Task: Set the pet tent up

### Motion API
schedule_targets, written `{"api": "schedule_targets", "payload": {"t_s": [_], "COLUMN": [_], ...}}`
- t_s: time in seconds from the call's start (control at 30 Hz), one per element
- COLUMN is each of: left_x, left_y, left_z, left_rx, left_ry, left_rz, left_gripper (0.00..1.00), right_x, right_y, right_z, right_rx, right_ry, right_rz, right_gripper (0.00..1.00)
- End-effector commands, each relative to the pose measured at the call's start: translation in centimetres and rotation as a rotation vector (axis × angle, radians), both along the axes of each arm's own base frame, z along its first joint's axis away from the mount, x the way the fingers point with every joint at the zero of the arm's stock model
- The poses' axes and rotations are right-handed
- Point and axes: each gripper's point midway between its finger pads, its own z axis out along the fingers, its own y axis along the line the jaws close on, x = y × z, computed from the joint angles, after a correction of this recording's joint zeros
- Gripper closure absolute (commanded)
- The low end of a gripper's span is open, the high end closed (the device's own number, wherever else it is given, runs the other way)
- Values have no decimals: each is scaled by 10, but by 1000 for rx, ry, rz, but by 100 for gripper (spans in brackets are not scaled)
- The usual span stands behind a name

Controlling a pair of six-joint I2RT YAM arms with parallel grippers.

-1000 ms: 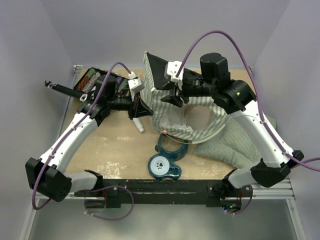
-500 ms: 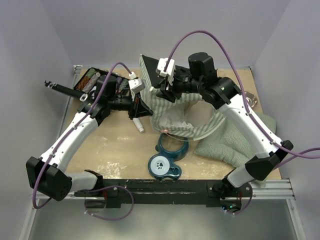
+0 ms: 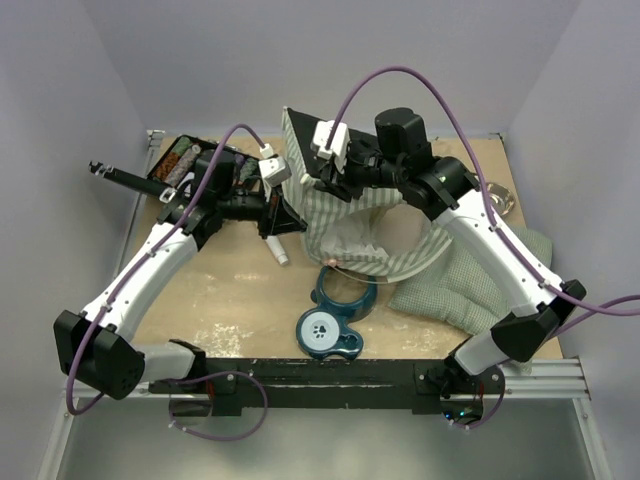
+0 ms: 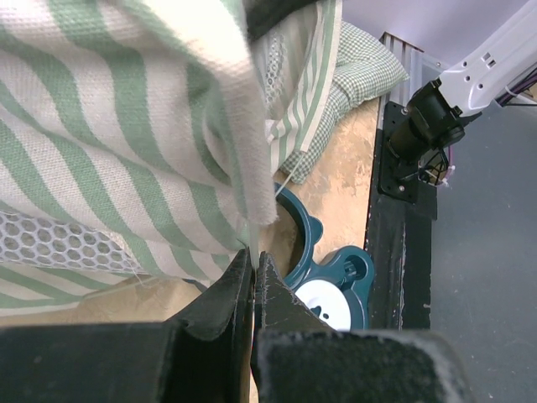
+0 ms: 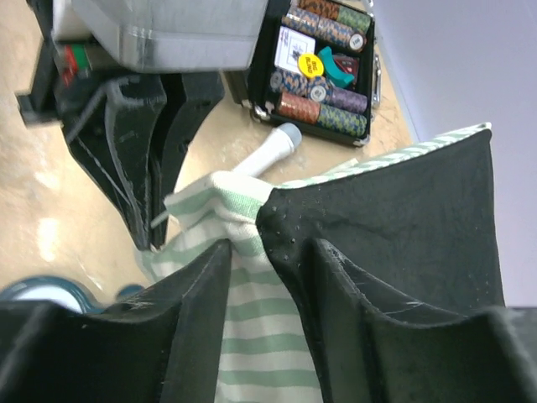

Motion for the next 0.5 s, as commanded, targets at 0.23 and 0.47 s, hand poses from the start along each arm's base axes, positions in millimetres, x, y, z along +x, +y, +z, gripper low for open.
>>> {"api": "schedule_targets", "payload": {"t_s": [0.23,0.47], "left_x": [13,29], "left_y": [-8,-17], "left_z": [-4,20], "left_rx": [7,-31], "left_ry": [50,-3], "left_rz": [9,15], "left_gripper": [100,100], "right_x": [-27,-41], "right_y": [5,12], "right_z": [26,0], "right_rx": [39,-39], "right_ry": [-103,-79], "right_rz": [171,242], "right_gripper": [100,100]}}
